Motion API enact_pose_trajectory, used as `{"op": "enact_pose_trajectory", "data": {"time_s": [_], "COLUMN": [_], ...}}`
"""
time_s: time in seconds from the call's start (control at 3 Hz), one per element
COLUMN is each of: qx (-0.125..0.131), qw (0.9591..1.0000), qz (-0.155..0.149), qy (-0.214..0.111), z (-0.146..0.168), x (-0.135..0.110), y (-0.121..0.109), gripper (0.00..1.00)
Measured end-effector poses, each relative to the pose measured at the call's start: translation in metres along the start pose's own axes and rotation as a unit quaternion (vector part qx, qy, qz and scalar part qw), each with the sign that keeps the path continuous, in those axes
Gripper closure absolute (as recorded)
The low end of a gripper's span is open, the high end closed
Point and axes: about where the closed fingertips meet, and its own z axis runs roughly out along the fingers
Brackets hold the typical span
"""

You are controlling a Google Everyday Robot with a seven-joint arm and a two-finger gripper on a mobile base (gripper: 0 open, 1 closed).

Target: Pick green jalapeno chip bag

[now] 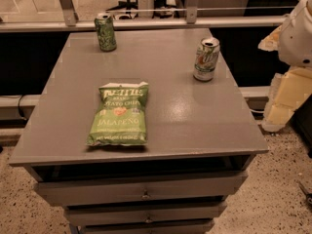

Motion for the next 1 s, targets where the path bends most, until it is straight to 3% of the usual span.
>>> {"op": "enact_pose_trajectory", "data": {"time_s": [0.33, 0.67, 1.0], "qx": [0.0, -0.017, -0.045], "qw": [1.0, 0.9988, 0.9932], "qz": [0.0, -0.01, -0.023], "qy": [0.0, -0.044, -0.105], "z": [0.0, 0.023, 0.055], "x": [0.0, -0.024, -0.068], "y": [0.0, -0.009, -0.017], "gripper": [0.0, 0.0, 0.0]}}
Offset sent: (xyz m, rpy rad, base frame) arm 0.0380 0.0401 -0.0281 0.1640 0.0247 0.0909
